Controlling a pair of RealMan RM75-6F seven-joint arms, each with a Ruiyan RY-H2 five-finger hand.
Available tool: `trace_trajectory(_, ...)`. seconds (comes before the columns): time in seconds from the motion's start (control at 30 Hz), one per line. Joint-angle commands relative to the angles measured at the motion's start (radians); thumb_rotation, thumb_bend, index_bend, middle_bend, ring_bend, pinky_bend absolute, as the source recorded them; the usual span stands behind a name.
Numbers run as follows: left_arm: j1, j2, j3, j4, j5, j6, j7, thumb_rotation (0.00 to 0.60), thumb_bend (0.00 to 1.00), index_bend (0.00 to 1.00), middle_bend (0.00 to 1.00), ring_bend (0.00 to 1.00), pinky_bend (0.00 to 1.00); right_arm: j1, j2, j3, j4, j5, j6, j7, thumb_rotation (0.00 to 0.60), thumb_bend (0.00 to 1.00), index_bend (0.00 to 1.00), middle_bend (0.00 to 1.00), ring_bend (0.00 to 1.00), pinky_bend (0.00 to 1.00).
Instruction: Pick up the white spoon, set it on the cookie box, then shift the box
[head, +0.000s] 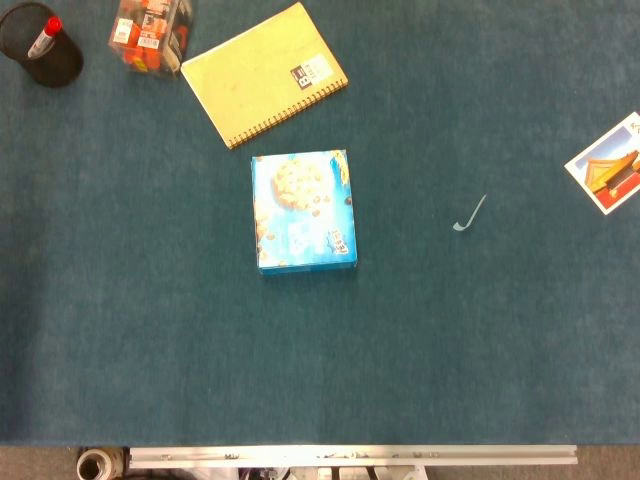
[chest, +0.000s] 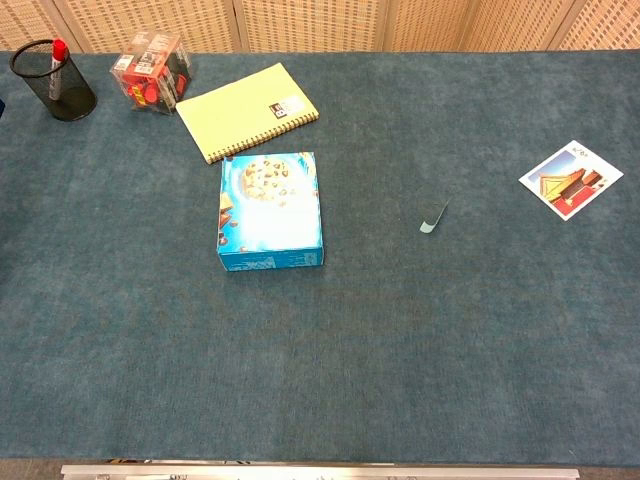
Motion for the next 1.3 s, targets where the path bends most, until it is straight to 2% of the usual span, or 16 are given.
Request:
trace_trajectory(0.03,0.0,0.0,0.0,-0.002,0.001,-0.001,0.001,0.6,0.33,0.08,0.24,0.25,0.31,0.002,0.001,0.001,-0.002,-0.004,0.001,0.001,0.6,0.14,0.1,0.38,0.32,0.45)
trace_trajectory(0.2,0.001,-0.001,0.001,0.002,0.001,-0.003,-0.003,0.6,0.33,0.08,0.24,0.25,0.31,0.027,0.014,0.006,-0.015,-0.027,-0.031,0.01,0.6,0.16,0.11,0.4,0.33,0.45)
trace_trajectory(0.27,0.002,-0.001,0.002,0.004,0.002,-0.002,-0.006,0.6,0.33,0.08,0.24,0.25,0.31,0.049,0.022,0.012,-0.018,-0.042,-0.05,-0.001,0.6,0.17,0.12,0.46,0.39,0.45)
trace_trajectory(0.3,0.002,-0.001,0.002,0.005,0.003,-0.002,-0.008,0.6,0.33,0.08,0.24,0.25,0.31,0.06,0.024,0.015,-0.018,-0.047,-0.06,-0.01,0.6,0.17,0.13,0.52,0.45,0.48)
trace_trajectory(0.37,0.003,-0.001,0.002,0.007,0.002,-0.002,-0.013,0.6,0.33,0.08,0.24,0.25,0.31,0.09,0.025,0.023,-0.012,-0.06,-0.089,-0.039,0.6,0.17,0.17,0.66,0.62,0.62)
trace_trajectory(0.43,0.005,-0.001,0.005,0.01,0.002,-0.004,-0.018,0.6,0.33,0.08,0.24,0.25,0.31,0.122,0.028,0.024,-0.007,-0.062,-0.136,-0.066,0.6,0.17,0.24,0.86,0.83,0.85)
trace_trajectory(0.47,0.006,-0.002,0.006,0.013,0.002,-0.005,-0.023,0.6,0.33,0.08,0.24,0.25,0.31,0.146,0.03,0.024,-0.003,-0.058,-0.174,-0.089,0.6,0.17,0.3,0.93,0.91,0.93)
trace_trajectory(0.53,0.007,-0.002,0.008,0.018,0.002,-0.009,-0.032,0.6,0.33,0.08,0.24,0.25,0.31,0.183,0.024,0.024,0.009,-0.05,-0.23,-0.134,0.6,0.18,0.42,0.99,0.99,1.0)
trace_trajectory(0.67,0.012,-0.003,0.012,0.029,0.001,-0.011,-0.05,0.6,0.33,0.08,0.24,0.25,0.31,0.261,-0.033,0.021,0.063,-0.036,-0.327,-0.233,0.6,0.21,0.54,1.0,1.0,1.0)
trace_trajectory(0.87,0.017,-0.003,0.014,0.036,0.0,-0.011,-0.066,0.6,0.33,0.08,0.24,0.25,0.31,0.354,-0.136,0.009,0.143,-0.026,-0.431,-0.333,0.6,0.22,0.63,1.0,1.0,1.0)
trace_trajectory(1.3,0.014,0.002,0.016,0.037,-0.001,-0.027,-0.069,0.6,0.33,0.08,0.24,0.25,0.31,0.448,-0.326,-0.021,0.271,0.007,-0.514,-0.422,0.6,0.19,0.63,1.0,1.0,1.0)
